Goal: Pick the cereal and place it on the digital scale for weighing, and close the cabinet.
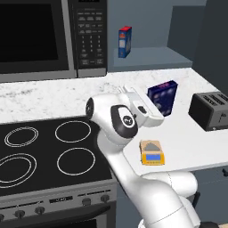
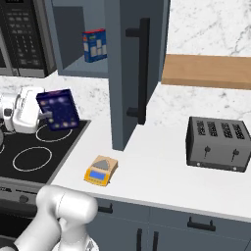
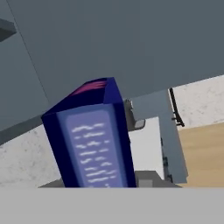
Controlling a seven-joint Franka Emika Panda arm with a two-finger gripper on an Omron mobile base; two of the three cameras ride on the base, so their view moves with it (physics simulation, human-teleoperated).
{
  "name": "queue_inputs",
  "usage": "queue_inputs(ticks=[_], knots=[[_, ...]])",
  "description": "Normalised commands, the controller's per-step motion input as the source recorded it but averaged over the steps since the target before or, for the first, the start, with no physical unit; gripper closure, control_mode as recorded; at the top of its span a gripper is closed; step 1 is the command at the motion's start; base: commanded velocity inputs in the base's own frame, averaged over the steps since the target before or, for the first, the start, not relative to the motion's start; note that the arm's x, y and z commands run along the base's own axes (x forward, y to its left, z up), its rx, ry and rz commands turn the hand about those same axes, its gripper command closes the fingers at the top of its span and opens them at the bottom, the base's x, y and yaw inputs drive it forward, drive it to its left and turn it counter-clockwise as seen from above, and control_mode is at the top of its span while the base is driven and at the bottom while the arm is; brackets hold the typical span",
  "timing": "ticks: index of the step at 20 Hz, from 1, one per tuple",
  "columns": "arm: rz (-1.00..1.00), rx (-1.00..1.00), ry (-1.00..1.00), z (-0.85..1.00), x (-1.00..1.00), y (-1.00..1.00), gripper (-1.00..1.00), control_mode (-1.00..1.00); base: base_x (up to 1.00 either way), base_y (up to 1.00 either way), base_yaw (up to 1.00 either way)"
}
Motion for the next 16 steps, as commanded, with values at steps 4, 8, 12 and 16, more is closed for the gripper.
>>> queue_inputs(ticks=[4, 8, 12, 16], knots=[[0.00, -0.03, 0.00, -0.60, 0.30, -0.08, 1.00, -1.00, 0.00, 0.00, 0.00], [0.00, -0.02, 0.00, -0.61, 0.26, -0.18, 1.00, -1.00, 0.00, 0.00, 0.00], [-0.03, -0.04, 0.01, -0.64, 0.18, -0.21, 1.00, -1.00, 0.00, 0.00, 0.00], [-0.07, -0.03, 0.10, -0.59, 0.36, -0.14, 1.00, -1.00, 0.00, 0.00, 0.00]])
